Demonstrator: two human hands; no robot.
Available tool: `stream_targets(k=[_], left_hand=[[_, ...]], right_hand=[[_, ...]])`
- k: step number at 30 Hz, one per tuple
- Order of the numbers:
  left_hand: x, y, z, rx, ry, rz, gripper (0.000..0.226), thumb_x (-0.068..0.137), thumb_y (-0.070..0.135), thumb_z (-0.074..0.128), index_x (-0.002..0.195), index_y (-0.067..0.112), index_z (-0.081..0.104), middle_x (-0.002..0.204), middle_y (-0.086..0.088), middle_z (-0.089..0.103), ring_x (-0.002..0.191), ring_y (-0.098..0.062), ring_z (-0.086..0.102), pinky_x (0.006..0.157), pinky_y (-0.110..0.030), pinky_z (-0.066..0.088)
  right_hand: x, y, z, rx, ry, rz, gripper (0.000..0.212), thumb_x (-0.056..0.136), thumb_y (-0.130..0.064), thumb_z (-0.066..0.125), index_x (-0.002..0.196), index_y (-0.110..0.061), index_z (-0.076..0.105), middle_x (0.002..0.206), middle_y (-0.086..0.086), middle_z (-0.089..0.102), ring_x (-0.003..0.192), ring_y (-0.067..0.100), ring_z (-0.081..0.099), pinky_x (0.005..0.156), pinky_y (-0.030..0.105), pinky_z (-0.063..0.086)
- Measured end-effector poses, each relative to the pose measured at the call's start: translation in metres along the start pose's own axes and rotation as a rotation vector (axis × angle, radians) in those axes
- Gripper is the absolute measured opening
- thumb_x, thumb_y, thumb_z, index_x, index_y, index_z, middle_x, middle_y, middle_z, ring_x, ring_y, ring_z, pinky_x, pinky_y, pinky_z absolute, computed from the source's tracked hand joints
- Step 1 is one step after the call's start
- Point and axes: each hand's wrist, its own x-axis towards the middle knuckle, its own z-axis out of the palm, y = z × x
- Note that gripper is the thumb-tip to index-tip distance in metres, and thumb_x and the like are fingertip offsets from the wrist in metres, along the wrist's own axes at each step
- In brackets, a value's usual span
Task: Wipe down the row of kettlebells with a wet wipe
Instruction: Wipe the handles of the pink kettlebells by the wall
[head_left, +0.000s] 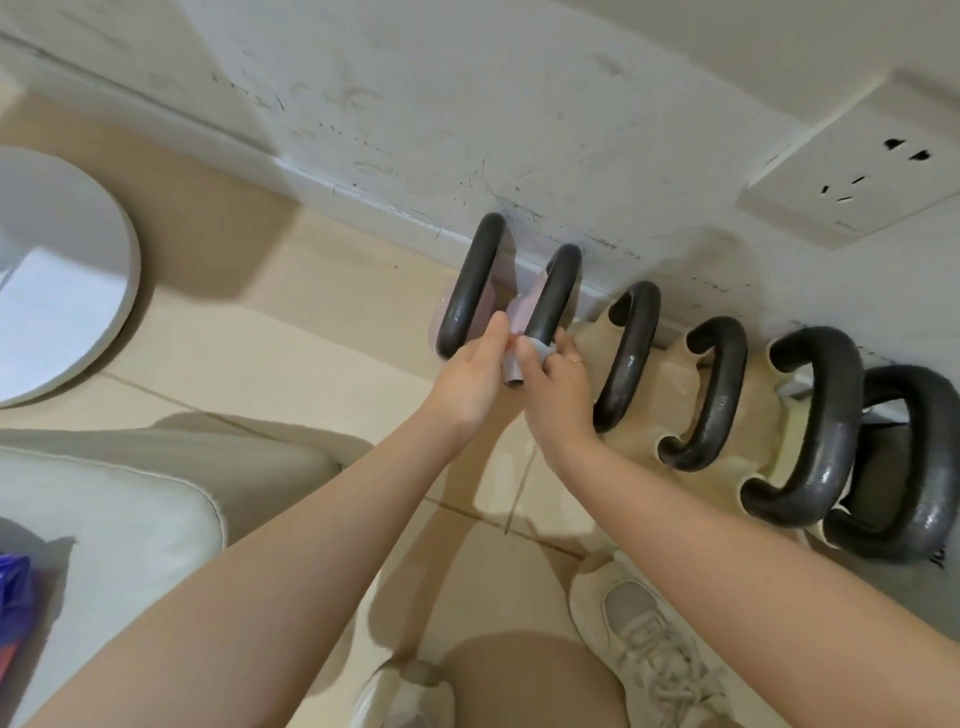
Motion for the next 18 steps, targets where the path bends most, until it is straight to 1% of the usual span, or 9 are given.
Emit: stream_targets(k=[2,3,5,8,10,11,13,15,18], left_hand=[[-0.001,-0.004,0.001,-0.014,-0.023,0.015,0.045,0.099,0.046,0.020,0.087,0.037,0.063,0.106,0.003,0.066,0.106,-0.015,0.058,0.097,-0.032,0.042],[-0.002,-0.005,0.001,-0.031,-0.026,0.020,0.045,0.099,0.044,0.020,0.083,0.037,0.062,0.101,0.005,0.066,0.102,-0.013,0.058,0.091,-0.028,0.044],[-0.002,-0.010,0.001,-0.077,-0.016,0.040,0.049,0.100,0.044,0.020,0.081,0.031,0.064,0.093,0.005,0.067,0.093,-0.010,0.060,0.085,-0.024,0.044],[0.002,-0.016,0.001,-0.158,0.064,0.020,0.058,0.087,0.055,0.025,0.087,0.012,0.064,0.097,-0.004,0.069,0.097,-0.024,0.062,0.095,-0.038,0.046],[0.002,-0.020,0.001,-0.222,0.111,0.017,0.050,0.078,0.058,0.027,0.081,0.016,0.055,0.093,-0.005,0.062,0.092,-0.024,0.059,0.097,-0.044,0.043],[0.001,-0.022,0.001,-0.241,0.113,0.020,0.046,0.080,0.057,0.027,0.078,0.019,0.052,0.091,-0.004,0.060,0.090,-0.020,0.057,0.097,-0.044,0.043],[-0.002,-0.025,0.000,-0.268,0.102,0.024,0.044,0.091,0.052,0.026,0.076,0.021,0.053,0.091,0.002,0.061,0.090,-0.012,0.056,0.088,-0.034,0.046],[-0.004,-0.028,-0.003,-0.286,0.094,0.021,0.042,0.098,0.045,0.023,0.078,0.024,0.054,0.088,0.009,0.058,0.087,-0.003,0.053,0.072,-0.020,0.039],[-0.003,-0.034,-0.005,-0.307,0.080,0.036,0.044,0.099,0.044,0.022,0.079,0.022,0.054,0.090,0.008,0.058,0.087,-0.005,0.053,0.072,-0.018,0.037]], right_hand=[[-0.005,-0.004,0.000,0.263,0.007,0.171,0.036,0.099,-0.034,0.036,0.092,-0.017,0.068,0.102,0.007,0.067,0.093,0.020,0.061,0.073,0.027,0.048],[-0.005,-0.004,-0.001,0.388,-0.002,0.260,0.037,0.099,-0.035,0.035,0.089,-0.021,0.067,0.098,0.007,0.068,0.090,0.021,0.063,0.074,0.028,0.050],[-0.005,-0.001,0.000,0.490,0.001,0.339,0.035,0.099,-0.038,0.036,0.086,-0.024,0.066,0.099,0.008,0.069,0.092,0.023,0.064,0.078,0.031,0.052],[-0.019,-0.002,0.005,0.382,0.066,0.280,0.027,0.098,-0.034,0.042,0.086,-0.020,0.062,0.086,0.001,0.064,0.081,0.014,0.060,0.066,0.019,0.048],[-0.030,0.001,0.014,0.235,0.077,0.204,0.019,0.096,-0.028,0.046,0.084,-0.017,0.055,0.079,-0.002,0.057,0.077,0.011,0.054,0.062,0.018,0.043],[-0.032,0.000,0.017,0.169,0.085,0.175,0.017,0.095,-0.026,0.048,0.080,-0.018,0.051,0.076,-0.003,0.053,0.075,0.011,0.051,0.062,0.020,0.040],[-0.024,-0.007,0.021,0.125,0.133,0.146,0.012,0.093,-0.022,0.050,0.084,-0.016,0.046,0.077,-0.003,0.051,0.078,0.016,0.053,0.070,0.027,0.044],[-0.012,-0.015,0.021,0.110,0.210,0.109,0.009,0.092,-0.019,0.050,0.094,-0.013,0.044,0.084,0.000,0.051,0.085,0.020,0.054,0.079,0.033,0.046],[-0.013,-0.009,0.028,0.057,0.236,-0.023,0.010,0.093,-0.014,0.049,0.095,-0.010,0.039,0.076,-0.007,0.046,0.070,0.006,0.050,0.067,0.016,0.040]])
